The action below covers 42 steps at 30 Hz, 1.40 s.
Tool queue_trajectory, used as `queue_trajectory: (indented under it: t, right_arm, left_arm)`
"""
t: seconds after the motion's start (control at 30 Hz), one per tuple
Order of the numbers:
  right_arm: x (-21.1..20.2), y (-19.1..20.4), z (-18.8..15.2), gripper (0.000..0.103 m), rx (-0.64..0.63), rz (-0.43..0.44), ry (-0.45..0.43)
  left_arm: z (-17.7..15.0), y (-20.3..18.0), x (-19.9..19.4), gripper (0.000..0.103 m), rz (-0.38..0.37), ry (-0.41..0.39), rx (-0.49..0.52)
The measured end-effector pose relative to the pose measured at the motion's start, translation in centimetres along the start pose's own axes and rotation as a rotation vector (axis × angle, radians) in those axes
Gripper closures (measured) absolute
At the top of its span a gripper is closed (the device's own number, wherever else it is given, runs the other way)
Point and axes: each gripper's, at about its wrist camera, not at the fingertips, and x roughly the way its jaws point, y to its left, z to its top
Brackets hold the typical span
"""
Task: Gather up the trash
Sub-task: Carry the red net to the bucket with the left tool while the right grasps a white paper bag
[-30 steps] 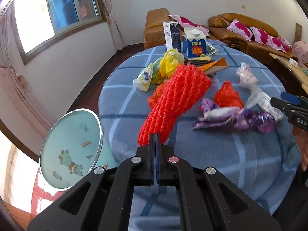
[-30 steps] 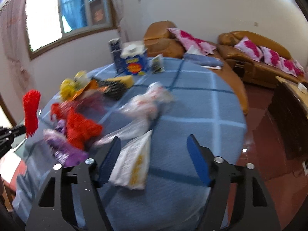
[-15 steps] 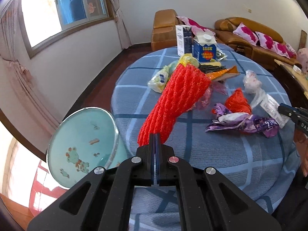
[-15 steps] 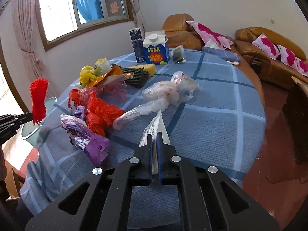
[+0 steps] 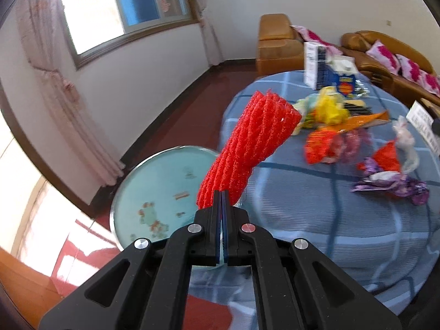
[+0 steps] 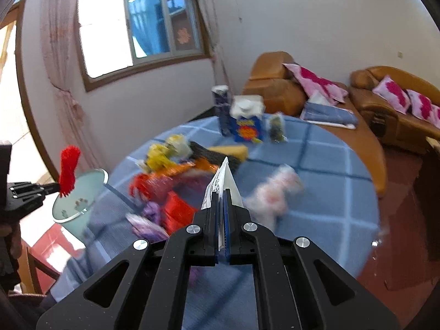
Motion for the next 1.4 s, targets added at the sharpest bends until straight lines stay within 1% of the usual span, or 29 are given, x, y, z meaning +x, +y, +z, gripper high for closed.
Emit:
queue_trajectory:
  t: [0.07,0.27,0.5,0.77,1.0,1.4]
  right_arm:
    - [1.1,1.3,0.8,0.099,-0.028,0.04,-0.003]
    - [4.9,6.0,3.3,0.099,-0.099,0.164,0.007]
    - [8.8,10.9,5.3,0.099,-0.183,0.244,0.028]
    - [12.0,14.6,5.9,0.099,-0.242,0.295,0.052]
    - [14.2,17.4,5.9,0.099,-0.303,0.324,0.077]
    - [16.3,20.3,5.5,0.099,-0.375,0.355,0.103]
  left_arm:
    - [-0.2,1.0,0.4,0.103,0.032,0.012,-0.01]
    - [-0.6,4.1,1.4,0.103,0.095,0.053,-0.048]
    - [-1.2,6.9,2.0,0.102,0.158,0.072,-0.087]
    - [-1.3,9.4,1.9,0.103,0.204,0.071,-0.131]
    - [-1.7,10.4,2.5,0.102,0.235,0.091,-0.144]
    - [-2.2,11.2,3.1,0.102,0.264,0.119,-0.139]
